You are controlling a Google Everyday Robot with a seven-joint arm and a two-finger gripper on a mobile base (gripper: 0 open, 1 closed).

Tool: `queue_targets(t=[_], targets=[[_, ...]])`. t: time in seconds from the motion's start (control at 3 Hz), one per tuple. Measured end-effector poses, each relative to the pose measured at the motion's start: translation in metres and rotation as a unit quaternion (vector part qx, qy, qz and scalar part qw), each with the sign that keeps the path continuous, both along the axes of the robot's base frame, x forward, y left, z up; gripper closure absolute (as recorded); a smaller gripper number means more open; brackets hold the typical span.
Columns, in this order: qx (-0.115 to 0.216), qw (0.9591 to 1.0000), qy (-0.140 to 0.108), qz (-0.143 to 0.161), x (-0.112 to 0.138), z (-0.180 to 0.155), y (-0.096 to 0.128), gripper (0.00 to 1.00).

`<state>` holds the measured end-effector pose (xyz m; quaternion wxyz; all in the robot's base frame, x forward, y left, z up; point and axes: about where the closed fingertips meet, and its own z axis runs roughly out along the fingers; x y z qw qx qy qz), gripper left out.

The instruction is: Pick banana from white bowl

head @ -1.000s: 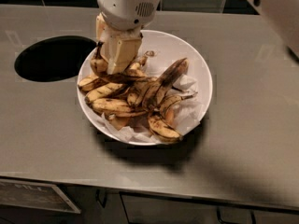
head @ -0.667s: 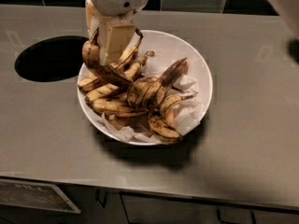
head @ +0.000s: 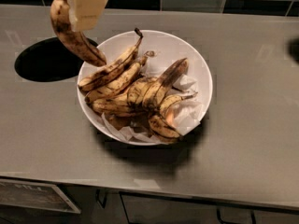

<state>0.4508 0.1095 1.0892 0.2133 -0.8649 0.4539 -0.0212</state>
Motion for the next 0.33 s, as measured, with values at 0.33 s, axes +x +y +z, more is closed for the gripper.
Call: queue_targets(t=[0.33], targets=[[0.019,0.9997,-0.015,0.000,0.0024,0.0083,0.0081,1.00]])
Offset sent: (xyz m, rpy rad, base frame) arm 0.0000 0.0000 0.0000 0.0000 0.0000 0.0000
